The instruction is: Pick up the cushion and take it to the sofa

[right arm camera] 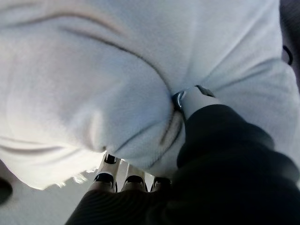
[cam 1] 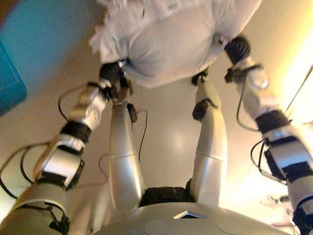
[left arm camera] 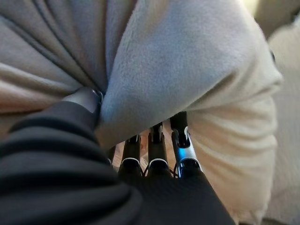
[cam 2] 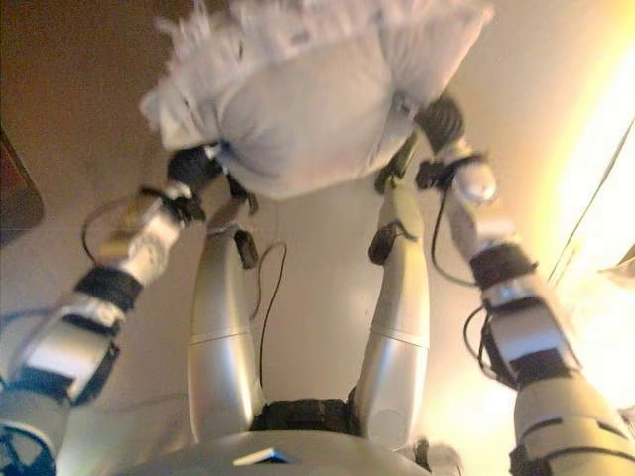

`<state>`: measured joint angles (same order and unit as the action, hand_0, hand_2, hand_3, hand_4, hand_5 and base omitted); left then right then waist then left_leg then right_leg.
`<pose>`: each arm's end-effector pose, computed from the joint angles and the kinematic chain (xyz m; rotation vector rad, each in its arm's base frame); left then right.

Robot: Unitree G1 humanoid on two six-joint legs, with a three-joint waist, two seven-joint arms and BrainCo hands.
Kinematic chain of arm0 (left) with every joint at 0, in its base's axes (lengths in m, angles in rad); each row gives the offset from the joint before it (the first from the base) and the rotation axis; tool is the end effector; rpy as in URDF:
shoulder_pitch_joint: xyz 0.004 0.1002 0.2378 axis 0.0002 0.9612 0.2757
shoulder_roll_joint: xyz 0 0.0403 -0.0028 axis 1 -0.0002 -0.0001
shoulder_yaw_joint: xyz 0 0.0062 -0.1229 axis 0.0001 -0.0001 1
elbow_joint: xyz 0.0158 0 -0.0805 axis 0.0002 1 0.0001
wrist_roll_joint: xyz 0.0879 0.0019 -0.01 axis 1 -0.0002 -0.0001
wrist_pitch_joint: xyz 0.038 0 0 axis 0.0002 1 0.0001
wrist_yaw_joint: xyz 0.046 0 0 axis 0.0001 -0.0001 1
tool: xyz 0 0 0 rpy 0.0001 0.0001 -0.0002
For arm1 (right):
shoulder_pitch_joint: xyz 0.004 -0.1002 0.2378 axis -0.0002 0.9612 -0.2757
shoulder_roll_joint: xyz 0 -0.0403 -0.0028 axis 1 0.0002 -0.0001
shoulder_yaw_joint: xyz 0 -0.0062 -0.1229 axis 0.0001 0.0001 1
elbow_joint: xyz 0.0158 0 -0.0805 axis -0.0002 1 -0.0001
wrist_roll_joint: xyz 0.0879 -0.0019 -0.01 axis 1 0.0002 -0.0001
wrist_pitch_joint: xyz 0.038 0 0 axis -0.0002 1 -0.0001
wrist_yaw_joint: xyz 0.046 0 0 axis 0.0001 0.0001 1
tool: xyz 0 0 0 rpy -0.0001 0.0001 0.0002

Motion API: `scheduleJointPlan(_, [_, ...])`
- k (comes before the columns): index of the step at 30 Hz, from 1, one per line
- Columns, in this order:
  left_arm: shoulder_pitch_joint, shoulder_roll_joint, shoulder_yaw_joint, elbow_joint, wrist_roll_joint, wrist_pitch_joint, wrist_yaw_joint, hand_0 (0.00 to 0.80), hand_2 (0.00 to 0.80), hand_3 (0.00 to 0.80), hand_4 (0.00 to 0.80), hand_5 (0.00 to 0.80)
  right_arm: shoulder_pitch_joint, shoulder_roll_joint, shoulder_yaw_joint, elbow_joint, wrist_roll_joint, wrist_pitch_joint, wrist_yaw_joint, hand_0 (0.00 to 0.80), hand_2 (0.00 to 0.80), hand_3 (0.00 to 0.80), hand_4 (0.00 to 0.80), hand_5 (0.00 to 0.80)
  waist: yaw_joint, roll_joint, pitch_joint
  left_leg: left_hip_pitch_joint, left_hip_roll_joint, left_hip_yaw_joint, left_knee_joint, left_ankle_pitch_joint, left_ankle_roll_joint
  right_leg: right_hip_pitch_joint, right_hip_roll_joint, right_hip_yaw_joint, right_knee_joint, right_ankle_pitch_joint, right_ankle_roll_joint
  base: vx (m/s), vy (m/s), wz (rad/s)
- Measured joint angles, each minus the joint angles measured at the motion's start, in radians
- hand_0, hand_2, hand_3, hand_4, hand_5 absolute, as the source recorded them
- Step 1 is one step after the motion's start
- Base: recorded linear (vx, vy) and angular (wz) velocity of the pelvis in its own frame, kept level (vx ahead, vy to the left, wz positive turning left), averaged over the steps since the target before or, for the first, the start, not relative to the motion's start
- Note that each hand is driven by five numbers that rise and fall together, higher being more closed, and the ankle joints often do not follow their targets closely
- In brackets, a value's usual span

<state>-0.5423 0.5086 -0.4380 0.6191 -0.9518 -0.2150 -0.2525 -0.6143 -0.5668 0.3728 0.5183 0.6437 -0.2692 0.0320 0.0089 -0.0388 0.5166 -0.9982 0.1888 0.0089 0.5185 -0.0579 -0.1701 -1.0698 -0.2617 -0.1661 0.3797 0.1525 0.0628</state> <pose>0.2926 0.2133 0.0587 -0.2540 -0.0052 -0.3482 0.3057 -0.2173 0.1075 -0.0566 -0.2331 0.2011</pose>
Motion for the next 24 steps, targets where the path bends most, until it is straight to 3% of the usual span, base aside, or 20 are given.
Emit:
scheduleJointPlan(4, [0.064, -0.021, 0.023, -0.059, 0.037, -0.015, 0.026, 0.8, 0.8, 0.8, 0.8, 0.8, 0.101, 0.005, -0.038, -0.075, -0.068, -0.011, -0.056, 0.8, 0.8, 0.8, 0.8, 0.8, 0.006, -0.01, 0.007, 0.172, 0.006, -0.013, -0.09, 0.028, -0.02, 0.163, 0.016, -0.01, -0.04, -0.003, -0.001, 0.052, -0.137, 0.05])
scheduleJointPlan(10, [0.215, -0.027, 0.104, -0.215, 0.037, -0.019, 0.022, 0.8, 0.8, 0.8, 0.8, 0.8, 0.281, 0.004, -0.101, -0.275, -0.105, -0.011, -0.058, 0.8, 0.8, 0.8, 0.8, 0.8, 0.006, -0.01, 0.006, 0.469, 0.007, -0.013, -0.222, 0.042, -0.016, 0.435, 0.016, -0.037, -0.075, -0.046, 0.015, 0.077, -0.041, 0.09])
scheduleJointPlan(17, [0.325, -0.022, 0.207, -0.389, 0.036, -0.013, 0.007, 0.8, 0.8, 0.8, 0.8, 0.8, 0.415, 0.031, -0.157, -0.431, -0.154, -0.01, -0.04, 0.8, 0.8, 0.8, 0.8, 0.8, 0.008, 0.005, -0.006, 0.689, 0.005, -0.006, -0.323, 0.048, -0.012, 0.658, 0.016, -0.067, -0.154, -0.049, 0.028, 0.113, -0.002, 0.07])
scheduleJointPlan(21, [0.436, -0.045, 0.265, -0.505, 0.08, -0.02, 0.02, 0.8, 0.8, 0.8, 0.8, 0.8, 0.535, 0.046, -0.214, -0.574, -0.2, -0.01, -0.013, 0.8, 0.8, 0.8, 0.8, 0.8, 0.008, 0.034, -0.034, 0.839, -0.003, 0.016, -0.41, 0.059, -0.009, 0.815, 0.02, -0.076, -0.256, -0.029, 0.053, 0.169, 0.043, 0.01])
scheduleJointPlan(24, [0.521, -0.079, 0.293, -0.591, 0.118, -0.059, 0.041, 0.8, 0.8, 0.8, 0.8, 0.8, 0.621, 0.069, -0.24, -0.662, -0.249, -0.023, -0.014, 0.8, 0.8, 0.8, 0.8, 0.8, 0.008, 0.048, -0.133, 0.901, -0.008, 0.021, -0.468, 0.064, -0.011, 0.885, 0.028, -0.076, -0.329, -0.017, 0.07, 0.151, 0.023, 0.04])
